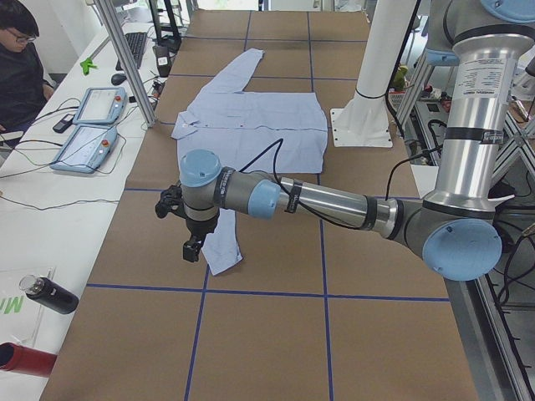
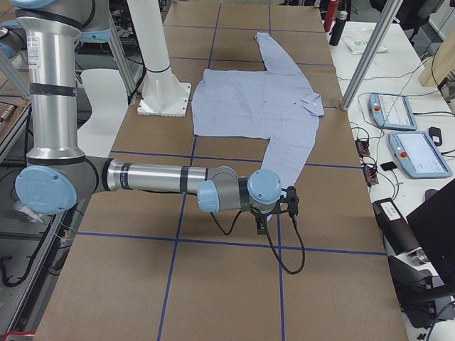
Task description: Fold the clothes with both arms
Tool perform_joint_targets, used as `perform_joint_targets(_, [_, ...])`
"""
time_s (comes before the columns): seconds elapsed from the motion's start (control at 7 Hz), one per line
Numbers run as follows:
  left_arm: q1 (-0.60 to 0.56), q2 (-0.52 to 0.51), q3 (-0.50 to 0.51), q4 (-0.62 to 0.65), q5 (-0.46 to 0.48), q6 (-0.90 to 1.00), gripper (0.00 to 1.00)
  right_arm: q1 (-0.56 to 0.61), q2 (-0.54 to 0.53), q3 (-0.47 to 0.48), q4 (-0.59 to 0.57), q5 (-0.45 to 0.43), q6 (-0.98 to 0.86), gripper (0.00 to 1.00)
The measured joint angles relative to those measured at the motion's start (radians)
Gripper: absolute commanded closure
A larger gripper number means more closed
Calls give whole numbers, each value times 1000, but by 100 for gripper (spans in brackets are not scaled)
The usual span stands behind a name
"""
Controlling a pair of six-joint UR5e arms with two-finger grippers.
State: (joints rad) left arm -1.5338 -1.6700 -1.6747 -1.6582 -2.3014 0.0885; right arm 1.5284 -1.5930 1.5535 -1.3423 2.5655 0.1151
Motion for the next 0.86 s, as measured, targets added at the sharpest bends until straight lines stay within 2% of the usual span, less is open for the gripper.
perform_joint_targets(0.14, [3,-8,6,-23,0,-2,0,-55,9,-16,44,-32,60,0])
perform_joint_targets(0.43, [17,4,22,-77,-1,-6,0,-197,25,-32,137,-168,114,0])
perform_joint_targets(0.86, [22,30,36,-151,-1,-9,0,-341,57,-121,400,-239,318,0])
